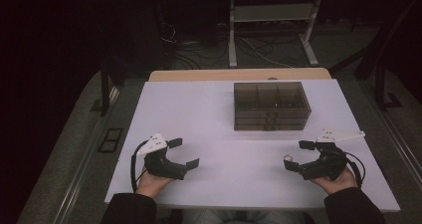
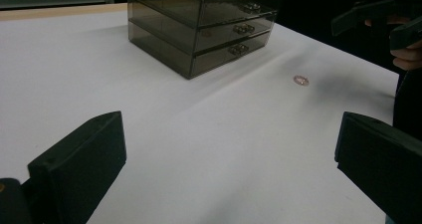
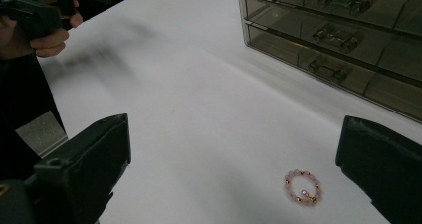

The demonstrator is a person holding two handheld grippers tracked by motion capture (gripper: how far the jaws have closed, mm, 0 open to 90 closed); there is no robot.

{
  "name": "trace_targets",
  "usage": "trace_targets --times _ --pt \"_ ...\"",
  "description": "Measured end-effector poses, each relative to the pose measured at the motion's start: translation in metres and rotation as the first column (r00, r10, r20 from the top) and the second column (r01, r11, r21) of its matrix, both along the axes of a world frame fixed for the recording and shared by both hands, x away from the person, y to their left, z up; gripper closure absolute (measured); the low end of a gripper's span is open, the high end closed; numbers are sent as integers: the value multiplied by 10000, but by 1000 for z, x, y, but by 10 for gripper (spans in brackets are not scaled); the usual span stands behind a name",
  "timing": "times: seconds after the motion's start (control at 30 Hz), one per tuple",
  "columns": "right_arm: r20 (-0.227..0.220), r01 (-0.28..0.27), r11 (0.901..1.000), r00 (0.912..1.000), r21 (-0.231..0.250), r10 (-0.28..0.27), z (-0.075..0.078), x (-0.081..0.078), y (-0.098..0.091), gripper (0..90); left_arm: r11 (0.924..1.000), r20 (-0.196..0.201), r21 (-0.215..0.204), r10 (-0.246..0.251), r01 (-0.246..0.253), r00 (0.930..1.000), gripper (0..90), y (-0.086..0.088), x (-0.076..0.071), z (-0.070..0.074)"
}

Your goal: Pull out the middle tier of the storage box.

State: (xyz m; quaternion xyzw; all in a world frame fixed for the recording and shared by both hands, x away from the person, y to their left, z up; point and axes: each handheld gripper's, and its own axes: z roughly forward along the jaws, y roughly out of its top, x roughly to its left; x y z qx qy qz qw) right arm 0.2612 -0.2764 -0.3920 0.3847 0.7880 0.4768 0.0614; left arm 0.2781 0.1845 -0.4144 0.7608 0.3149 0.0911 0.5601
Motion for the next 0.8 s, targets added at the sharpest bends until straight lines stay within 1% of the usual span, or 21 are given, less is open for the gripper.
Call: trace_targets --times 0.37,0.4,0.53,0.8 --pt "-150 -111 9999 9998 -22 111 4 6 3 2 9997 -18 170 -160 160 9999 0 -4 0 -1" --pt "-268 -108 9999 9996 -19 107 5 7 5 2 9997 -19 187 -162 163 9999 0 -5 0 -1" --pt "-236 -185 9998 9996 -46 184 6 9 7 2 9994 -37 269 -236 237 9997 0 -5 1 -2" --pt "-334 -280 9995 9991 -130 276 7 12 13 2 9989 -49 340 -306 308 9995 0 -7 0 -2"
